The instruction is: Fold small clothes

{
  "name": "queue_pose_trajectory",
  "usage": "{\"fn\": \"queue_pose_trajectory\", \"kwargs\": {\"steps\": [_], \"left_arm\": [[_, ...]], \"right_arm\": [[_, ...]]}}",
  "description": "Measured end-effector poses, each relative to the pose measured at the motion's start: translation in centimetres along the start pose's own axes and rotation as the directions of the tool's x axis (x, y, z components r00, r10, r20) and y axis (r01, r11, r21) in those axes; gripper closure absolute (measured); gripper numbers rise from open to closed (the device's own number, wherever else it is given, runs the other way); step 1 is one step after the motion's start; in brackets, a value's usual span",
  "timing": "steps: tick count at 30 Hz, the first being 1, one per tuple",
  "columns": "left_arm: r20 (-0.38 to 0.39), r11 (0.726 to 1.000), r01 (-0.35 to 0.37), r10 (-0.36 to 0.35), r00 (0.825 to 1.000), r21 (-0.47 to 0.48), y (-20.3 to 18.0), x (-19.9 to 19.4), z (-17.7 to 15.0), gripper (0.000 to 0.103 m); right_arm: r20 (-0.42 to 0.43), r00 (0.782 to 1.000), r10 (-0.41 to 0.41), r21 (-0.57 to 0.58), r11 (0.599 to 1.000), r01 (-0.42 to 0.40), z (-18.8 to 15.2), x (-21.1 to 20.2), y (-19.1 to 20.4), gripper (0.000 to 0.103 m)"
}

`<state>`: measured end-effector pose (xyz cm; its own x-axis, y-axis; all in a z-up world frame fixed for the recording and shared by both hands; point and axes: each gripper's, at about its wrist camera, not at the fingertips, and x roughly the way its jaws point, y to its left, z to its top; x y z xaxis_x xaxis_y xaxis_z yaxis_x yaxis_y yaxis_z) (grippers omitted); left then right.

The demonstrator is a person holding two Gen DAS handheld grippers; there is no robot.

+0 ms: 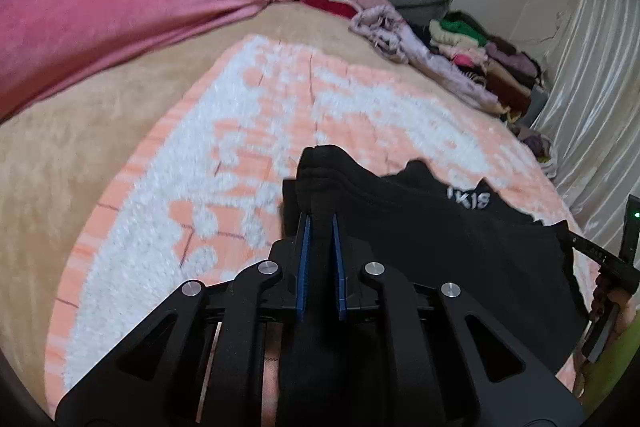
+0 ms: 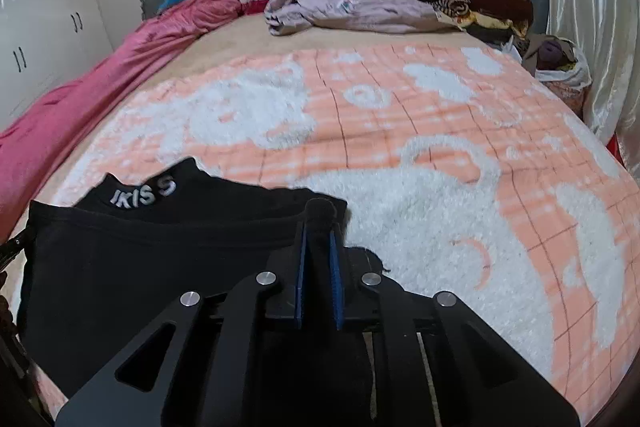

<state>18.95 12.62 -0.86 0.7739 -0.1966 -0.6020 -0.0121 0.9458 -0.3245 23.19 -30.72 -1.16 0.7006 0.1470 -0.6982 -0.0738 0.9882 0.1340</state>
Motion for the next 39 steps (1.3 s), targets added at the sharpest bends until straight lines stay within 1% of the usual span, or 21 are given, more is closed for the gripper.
{"fn": "queue_pose_trajectory", "kwargs": {"steps": [4,7,9,13,16,19,21,23,26,28,32,34,36,38,39], "left_arm": [[0.064,0.999,0.041,-0.040,0.997,-0.015,0.2,-1.4,0.7,0.099],[0.091,0.999,0.041,-0.040,0.995,-0.007,0.1,-1.6,1.1,0.099],[0.094,0.999,0.032,-0.032,0.995,0.001,0.1,-1.4,1.4,0.099],[0.063,1.000,0.008,-0.009,0.998,0.009,0.2,-0.1,1.7,0.099],[0.012,1.000,-0.021,0.021,1.000,0.009,0.6,1.6,1.5,0.099],[-0.038,0.999,-0.042,0.041,0.998,-0.005,1.3,2.9,1.0,0.098],[-0.050,0.999,-0.049,0.048,0.998,-0.012,1.6,3.3,0.8,0.095],[-0.047,0.999,-0.046,0.045,0.998,-0.020,1.8,3.2,0.7,0.092],[-0.040,0.998,-0.052,0.051,0.998,-0.020,1.9,2.8,0.6,0.090],[-0.039,0.998,-0.054,0.053,0.998,-0.018,1.9,2.7,0.6,0.088],[-0.039,0.998,-0.061,0.061,0.997,-0.015,1.9,2.6,0.6,0.087],[-0.040,0.998,-0.063,0.063,0.997,-0.019,2.0,2.4,0.7,0.086],[-0.037,0.998,-0.067,0.067,0.997,-0.020,2.1,2.1,0.7,0.084],[-0.034,0.997,-0.071,0.071,0.997,-0.024,2.1,1.8,0.7,0.079],[-0.033,0.997,-0.073,0.072,0.997,-0.028,2.2,1.7,0.7,0.078]], "right_arm": [[0.048,0.999,0.023,0.015,1.000,-0.023,1.1,-1.1,-0.4,0.094],[0.058,0.998,0.020,0.014,1.000,-0.021,1.7,-1.0,-0.4,0.094],[0.057,0.998,0.009,0.011,1.000,-0.010,2.0,-0.4,-0.4,0.094],[0.042,0.999,-0.007,0.008,1.000,0.007,1.9,0.9,-0.2,0.094],[0.027,0.999,-0.029,0.003,1.000,0.029,1.6,1.8,-0.2,0.094],[-0.011,0.998,-0.056,0.008,0.998,0.056,1.2,2.8,-0.4,0.094],[-0.037,0.997,-0.074,0.009,0.997,0.075,0.9,3.5,-0.4,0.093],[-0.040,0.995,-0.092,-0.003,0.996,0.092,0.6,3.7,-0.2,0.093],[-0.033,0.992,-0.121,-0.017,0.993,0.121,0.5,3.8,0.0,0.090],[-0.028,0.990,-0.140,-0.020,0.990,0.140,0.3,3.7,0.0,0.086],[-0.020,0.988,-0.156,-0.025,0.988,0.155,0.3,3.3,0.1,0.081],[-0.016,0.988,-0.153,-0.018,0.988,0.153,0.3,2.9,0.1,0.079],[-0.013,0.989,-0.150,-0.014,0.989,0.150,0.2,2.5,0.1,0.072],[-0.007,0.989,-0.144,-0.012,0.989,0.144,0.2,2.0,0.2,0.070],[-0.003,0.990,-0.139,-0.015,0.990,0.139,0.1,1.7,0.2,0.069]]}}
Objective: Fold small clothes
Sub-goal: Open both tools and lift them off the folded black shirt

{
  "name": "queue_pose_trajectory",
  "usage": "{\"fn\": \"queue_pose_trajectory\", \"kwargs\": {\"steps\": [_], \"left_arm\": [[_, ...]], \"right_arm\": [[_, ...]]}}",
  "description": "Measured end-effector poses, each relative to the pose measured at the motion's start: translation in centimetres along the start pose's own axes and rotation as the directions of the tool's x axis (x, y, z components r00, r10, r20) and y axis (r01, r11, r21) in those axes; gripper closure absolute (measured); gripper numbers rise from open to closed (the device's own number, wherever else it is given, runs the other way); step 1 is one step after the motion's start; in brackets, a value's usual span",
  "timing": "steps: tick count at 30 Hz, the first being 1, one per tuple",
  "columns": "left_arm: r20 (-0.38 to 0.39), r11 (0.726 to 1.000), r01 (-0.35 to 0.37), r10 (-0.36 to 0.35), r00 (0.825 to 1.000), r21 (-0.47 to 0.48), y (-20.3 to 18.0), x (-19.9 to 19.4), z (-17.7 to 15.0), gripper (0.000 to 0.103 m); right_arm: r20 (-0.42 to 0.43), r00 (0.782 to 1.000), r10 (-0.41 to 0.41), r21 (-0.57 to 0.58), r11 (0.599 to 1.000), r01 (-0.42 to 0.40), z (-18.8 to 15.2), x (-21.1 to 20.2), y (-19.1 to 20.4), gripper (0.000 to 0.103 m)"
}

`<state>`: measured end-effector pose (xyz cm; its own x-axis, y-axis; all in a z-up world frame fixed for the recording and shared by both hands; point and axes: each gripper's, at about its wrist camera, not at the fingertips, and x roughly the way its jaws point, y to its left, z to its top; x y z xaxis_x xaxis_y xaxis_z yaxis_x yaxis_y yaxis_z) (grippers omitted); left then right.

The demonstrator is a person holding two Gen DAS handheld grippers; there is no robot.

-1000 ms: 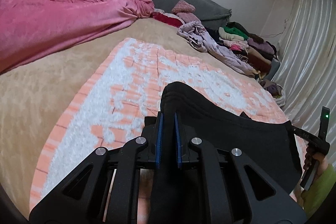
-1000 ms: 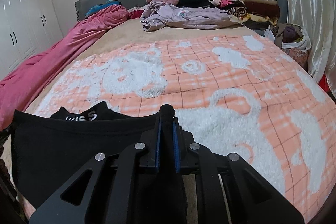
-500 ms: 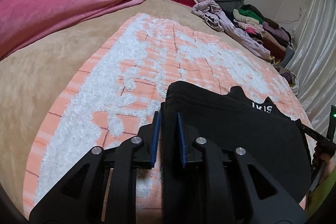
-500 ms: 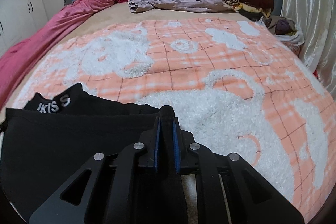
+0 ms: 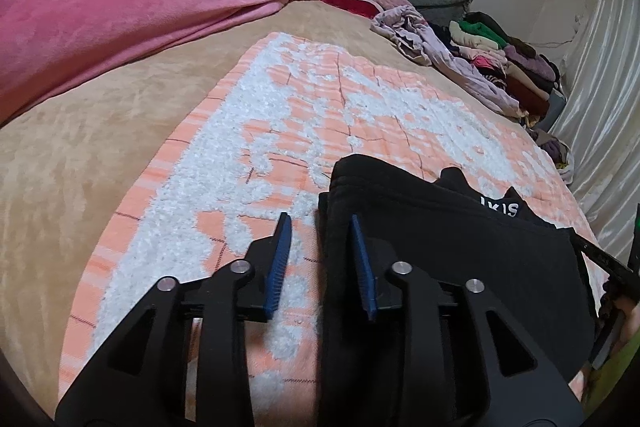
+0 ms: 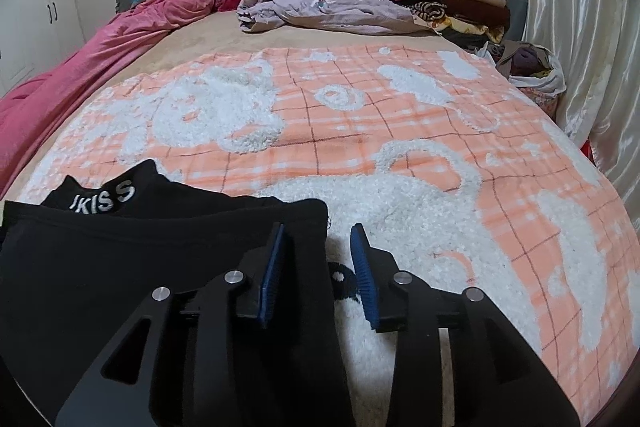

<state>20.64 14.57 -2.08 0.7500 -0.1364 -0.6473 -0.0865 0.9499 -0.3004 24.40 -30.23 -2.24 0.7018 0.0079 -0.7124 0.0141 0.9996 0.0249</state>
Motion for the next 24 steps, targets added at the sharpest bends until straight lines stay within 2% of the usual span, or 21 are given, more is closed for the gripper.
{"fn": "queue_pose_trajectory", "kwargs": {"steps": [3,11,15,19,24], "left_arm": [[0.003,1.000,-0.004,0.004,1.000,-0.012,0.2,-0.4,0.0,0.075],[0.027,1.000,-0.010,0.011,1.000,-0.029,0.4,-1.8,-0.2,0.065],[0.051,0.999,0.006,-0.004,0.999,-0.044,0.2,-3.2,-0.4,0.063],[0.072,1.000,0.008,-0.008,0.997,-0.007,-0.8,-4.5,-0.9,0.058],[0.081,0.999,0.019,-0.023,0.996,0.045,-2.3,-5.9,-2.7,0.057]], "right_arm": [[0.016,1.000,0.004,-0.003,1.000,-0.004,-0.3,-0.9,0.1,0.060],[0.058,0.998,0.019,0.001,1.000,-0.019,-1.5,-3.6,0.3,0.053],[0.084,0.996,0.031,-0.022,0.999,-0.030,-2.2,-5.4,0.8,0.052],[0.094,0.993,0.073,-0.077,0.995,-0.065,-3.7,-7.3,2.1,0.051],[0.071,0.991,0.115,-0.127,0.986,-0.105,-5.8,-8.5,3.6,0.051]]}}
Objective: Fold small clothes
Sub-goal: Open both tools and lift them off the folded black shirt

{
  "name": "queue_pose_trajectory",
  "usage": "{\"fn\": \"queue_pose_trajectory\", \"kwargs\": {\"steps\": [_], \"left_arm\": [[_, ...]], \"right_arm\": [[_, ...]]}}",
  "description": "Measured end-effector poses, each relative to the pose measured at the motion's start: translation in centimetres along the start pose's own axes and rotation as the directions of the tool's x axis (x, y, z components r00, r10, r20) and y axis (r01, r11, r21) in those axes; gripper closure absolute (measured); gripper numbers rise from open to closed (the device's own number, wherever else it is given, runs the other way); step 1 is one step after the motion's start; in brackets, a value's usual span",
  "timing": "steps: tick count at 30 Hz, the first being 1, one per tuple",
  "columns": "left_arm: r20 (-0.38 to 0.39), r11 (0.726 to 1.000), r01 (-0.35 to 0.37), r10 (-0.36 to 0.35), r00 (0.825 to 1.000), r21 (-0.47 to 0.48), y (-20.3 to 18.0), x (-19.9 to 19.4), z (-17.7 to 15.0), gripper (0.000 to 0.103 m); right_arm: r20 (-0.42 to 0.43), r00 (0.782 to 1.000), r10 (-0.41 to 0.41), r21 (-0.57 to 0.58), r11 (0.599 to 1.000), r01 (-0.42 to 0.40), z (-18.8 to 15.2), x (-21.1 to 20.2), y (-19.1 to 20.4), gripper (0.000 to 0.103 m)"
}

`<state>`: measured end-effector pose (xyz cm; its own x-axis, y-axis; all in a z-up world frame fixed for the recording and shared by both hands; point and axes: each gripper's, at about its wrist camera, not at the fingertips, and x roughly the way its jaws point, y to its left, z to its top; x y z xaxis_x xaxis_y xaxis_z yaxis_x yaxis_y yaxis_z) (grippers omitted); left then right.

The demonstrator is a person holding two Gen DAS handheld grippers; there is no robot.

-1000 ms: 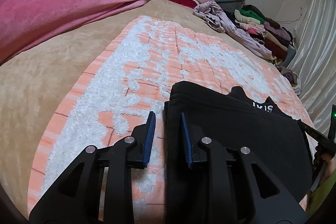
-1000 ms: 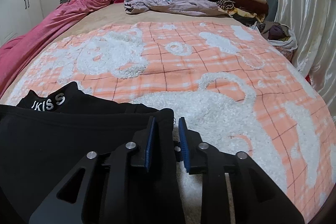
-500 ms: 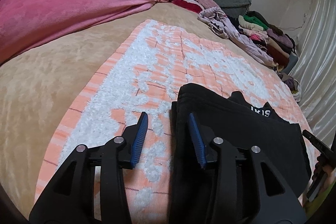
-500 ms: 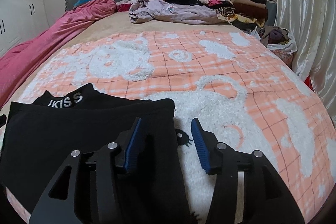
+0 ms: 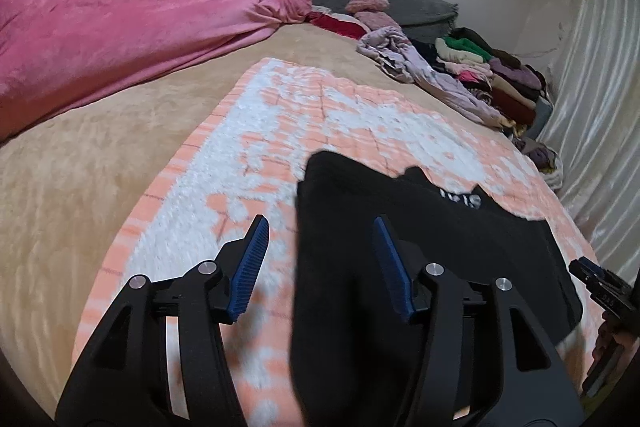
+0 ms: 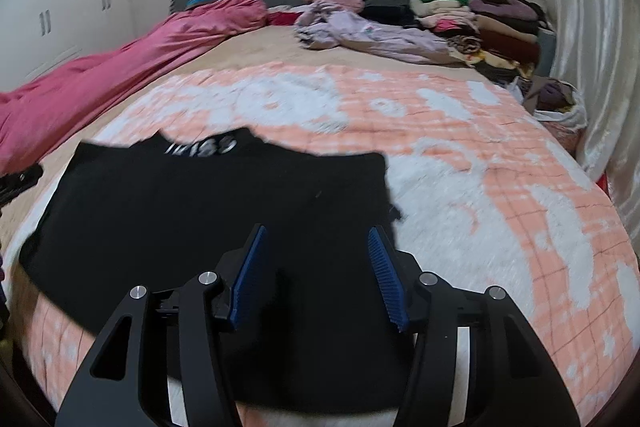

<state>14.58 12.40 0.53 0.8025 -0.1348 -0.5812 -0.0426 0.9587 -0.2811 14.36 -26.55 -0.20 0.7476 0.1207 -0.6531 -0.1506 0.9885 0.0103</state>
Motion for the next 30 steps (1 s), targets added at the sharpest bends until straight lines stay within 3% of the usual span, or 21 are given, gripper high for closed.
{"fn": "queue_pose_trajectory", "kwargs": {"steps": [5,8,12,22,30], "left_arm": [[-0.039,0.998,0.006,-0.004,0.999,0.070,-2.0,0.0,-1.6,0.051],[-0.088,0.995,-0.004,0.013,0.996,0.105,-3.0,0.7,-2.8,0.051],[-0.169,0.991,-0.028,0.050,0.984,0.131,-3.4,2.3,-4.6,0.051],[-0.152,0.990,-0.041,0.061,0.986,0.135,-3.4,1.3,-5.5,0.051],[-0.144,0.991,-0.034,0.053,0.988,0.131,-3.8,-0.1,-5.9,0.042]], "right_arm": [[-0.045,0.999,0.018,-0.019,1.000,-0.019,-1.9,0.1,0.8,0.051],[-0.106,0.994,0.006,0.010,1.000,-0.005,-3.0,1.0,0.3,0.051],[-0.112,0.994,0.011,0.045,0.999,-0.006,-3.9,1.4,-0.6,0.049],[-0.098,0.994,0.038,0.080,0.996,-0.030,-4.5,-0.3,-1.4,0.046],[-0.080,0.995,0.061,0.102,0.993,-0.052,-4.8,-2.3,-2.0,0.041]]}}
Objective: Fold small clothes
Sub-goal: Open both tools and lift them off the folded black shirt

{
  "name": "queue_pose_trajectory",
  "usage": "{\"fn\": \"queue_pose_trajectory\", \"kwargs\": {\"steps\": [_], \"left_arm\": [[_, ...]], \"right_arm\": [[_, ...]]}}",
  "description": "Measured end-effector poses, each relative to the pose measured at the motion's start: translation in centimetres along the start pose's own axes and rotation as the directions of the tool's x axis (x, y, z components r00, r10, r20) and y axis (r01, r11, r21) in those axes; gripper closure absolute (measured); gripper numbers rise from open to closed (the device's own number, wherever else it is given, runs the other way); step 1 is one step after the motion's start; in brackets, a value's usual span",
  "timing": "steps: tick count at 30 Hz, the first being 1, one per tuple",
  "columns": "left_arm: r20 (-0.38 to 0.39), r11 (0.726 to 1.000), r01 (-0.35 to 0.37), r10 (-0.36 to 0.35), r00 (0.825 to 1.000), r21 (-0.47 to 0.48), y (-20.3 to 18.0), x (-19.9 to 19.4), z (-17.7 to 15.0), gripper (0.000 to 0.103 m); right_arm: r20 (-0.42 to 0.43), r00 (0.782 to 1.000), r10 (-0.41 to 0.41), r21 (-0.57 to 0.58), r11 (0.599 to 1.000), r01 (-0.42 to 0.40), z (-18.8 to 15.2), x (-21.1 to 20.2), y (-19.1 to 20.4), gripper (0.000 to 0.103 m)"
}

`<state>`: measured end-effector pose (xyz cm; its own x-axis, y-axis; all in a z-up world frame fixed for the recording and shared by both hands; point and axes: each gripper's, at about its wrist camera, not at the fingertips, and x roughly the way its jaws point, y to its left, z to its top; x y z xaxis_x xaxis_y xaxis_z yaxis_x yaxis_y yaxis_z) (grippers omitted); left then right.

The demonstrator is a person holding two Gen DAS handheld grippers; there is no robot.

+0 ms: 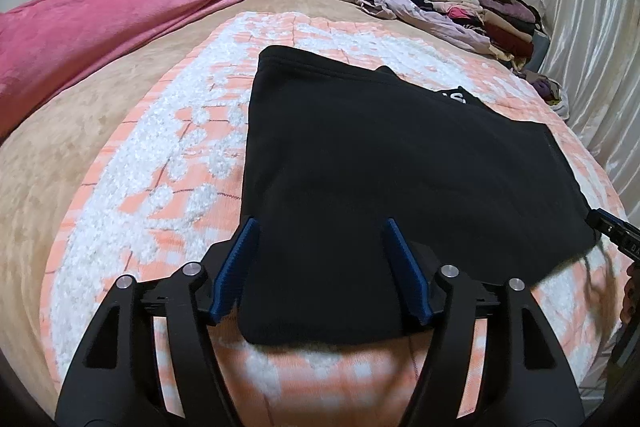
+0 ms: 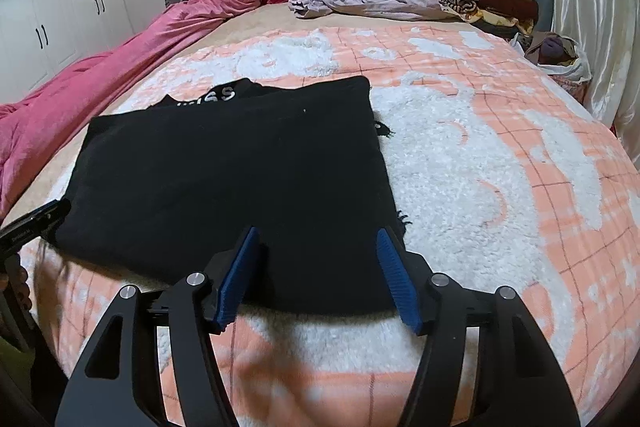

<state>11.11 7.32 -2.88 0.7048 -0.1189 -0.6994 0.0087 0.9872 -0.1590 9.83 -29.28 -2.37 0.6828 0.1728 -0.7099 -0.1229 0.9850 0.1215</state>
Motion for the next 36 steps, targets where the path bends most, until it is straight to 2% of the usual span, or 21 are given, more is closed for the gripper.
{"fn": "queue_pose_trajectory", "kwargs": {"steps": [3,6,12,14,20,23,30,36], "left_arm": [[0.003,1.000,0.018,-0.018,1.000,-0.006,0.0,-0.6,0.0,0.037],[0.008,0.999,0.026,-0.026,1.000,-0.026,0.5,-1.3,0.1,0.030],[0.031,0.998,0.018,-0.016,0.999,-0.066,1.9,-2.6,0.9,0.028],[0.037,0.997,0.022,-0.019,0.999,-0.080,2.4,-3.1,1.1,0.013],[0.069,0.994,0.013,-0.005,0.998,-0.109,3.8,-4.5,1.8,0.012],[0.084,0.992,0.008,0.002,0.996,-0.125,4.4,-5.1,2.1,0.010],[0.097,0.990,-0.021,0.035,0.995,-0.142,5.6,-5.8,2.5,0.010],[0.099,0.988,-0.036,0.051,0.994,-0.153,6.4,-5.8,2.6,0.010]], "right_arm": [[0.023,1.000,-0.012,0.006,1.000,0.012,0.1,-1.0,-0.2,0.034],[0.048,0.999,-0.023,0.012,1.000,0.022,0.4,-2.0,-0.5,0.032],[0.096,0.994,-0.045,0.015,0.999,0.044,1.0,-3.9,-0.7,0.023],[0.108,0.993,-0.043,0.013,0.999,0.042,1.2,-4.3,-0.5,0.023],[0.134,0.991,-0.016,-0.019,1.000,0.019,1.9,-5.1,1.3,0.022],[0.150,0.989,0.005,-0.043,0.999,0.001,2.2,-5.3,2.8,0.011],[0.138,0.987,0.082,-0.129,0.990,-0.064,2.8,-4.6,7.5,0.011],[0.103,0.981,0.162,-0.221,0.966,-0.137,2.9,-3.2,12.6,0.011]]}}
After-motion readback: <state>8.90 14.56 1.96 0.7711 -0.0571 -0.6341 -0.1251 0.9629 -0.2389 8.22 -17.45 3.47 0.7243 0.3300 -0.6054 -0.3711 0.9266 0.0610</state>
